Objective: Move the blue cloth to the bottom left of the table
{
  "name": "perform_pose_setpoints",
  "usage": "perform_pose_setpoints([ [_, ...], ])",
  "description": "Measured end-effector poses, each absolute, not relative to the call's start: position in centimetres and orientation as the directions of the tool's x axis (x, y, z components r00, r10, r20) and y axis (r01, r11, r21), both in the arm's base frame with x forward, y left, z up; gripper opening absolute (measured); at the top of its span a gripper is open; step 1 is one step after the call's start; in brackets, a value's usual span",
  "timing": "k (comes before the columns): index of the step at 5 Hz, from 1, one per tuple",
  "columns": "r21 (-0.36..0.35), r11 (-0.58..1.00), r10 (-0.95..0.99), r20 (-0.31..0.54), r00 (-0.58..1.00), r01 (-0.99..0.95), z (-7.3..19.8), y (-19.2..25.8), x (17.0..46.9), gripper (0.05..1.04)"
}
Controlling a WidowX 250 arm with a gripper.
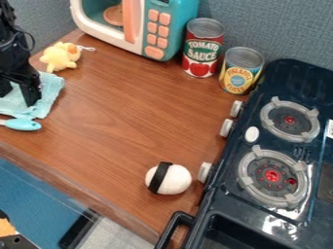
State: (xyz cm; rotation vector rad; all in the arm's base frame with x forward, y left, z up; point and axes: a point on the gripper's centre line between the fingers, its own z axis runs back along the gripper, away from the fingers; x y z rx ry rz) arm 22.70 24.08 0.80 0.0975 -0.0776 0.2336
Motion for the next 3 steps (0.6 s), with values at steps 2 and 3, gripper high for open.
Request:
perform_pose_setpoints([
  [2, 0.094, 0.964, 0.233, 0.15, 0.961, -0.248, 5.8, 24.0, 21.6, 0.999],
  [3, 0.118, 0.96, 0.235, 0.162, 0.959, -0.255, 7.1, 24.0, 21.4, 0.999],
])
